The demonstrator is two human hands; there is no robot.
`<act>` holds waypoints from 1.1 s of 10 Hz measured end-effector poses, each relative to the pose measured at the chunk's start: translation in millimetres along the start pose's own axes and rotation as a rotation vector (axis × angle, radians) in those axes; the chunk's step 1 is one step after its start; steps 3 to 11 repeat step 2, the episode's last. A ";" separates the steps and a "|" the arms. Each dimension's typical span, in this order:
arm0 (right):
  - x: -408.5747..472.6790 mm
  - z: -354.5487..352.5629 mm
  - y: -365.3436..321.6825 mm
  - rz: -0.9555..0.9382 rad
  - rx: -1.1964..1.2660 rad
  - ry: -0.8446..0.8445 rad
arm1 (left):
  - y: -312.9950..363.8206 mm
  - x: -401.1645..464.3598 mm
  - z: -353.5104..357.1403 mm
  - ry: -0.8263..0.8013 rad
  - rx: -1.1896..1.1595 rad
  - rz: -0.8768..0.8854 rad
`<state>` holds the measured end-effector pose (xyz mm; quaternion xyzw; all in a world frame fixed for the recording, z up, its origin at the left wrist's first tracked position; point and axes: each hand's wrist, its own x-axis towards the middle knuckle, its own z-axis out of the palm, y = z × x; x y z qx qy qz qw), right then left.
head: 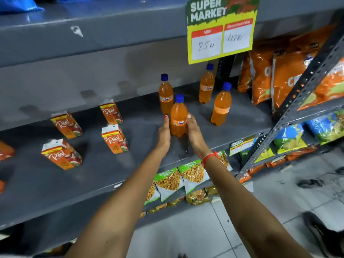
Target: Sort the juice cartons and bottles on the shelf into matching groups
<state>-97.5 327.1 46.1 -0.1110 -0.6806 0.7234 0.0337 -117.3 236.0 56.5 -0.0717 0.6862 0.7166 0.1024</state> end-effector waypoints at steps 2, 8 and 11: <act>-38.2 0.9 -5.0 -0.280 -0.215 0.222 | -2.3 -35.2 -24.4 0.127 0.400 0.395; -38.2 0.9 -5.0 -0.280 -0.215 0.222 | -2.3 -35.2 -24.4 0.127 0.400 0.395; -38.2 0.9 -5.0 -0.280 -0.215 0.222 | -2.3 -35.2 -24.4 0.127 0.400 0.395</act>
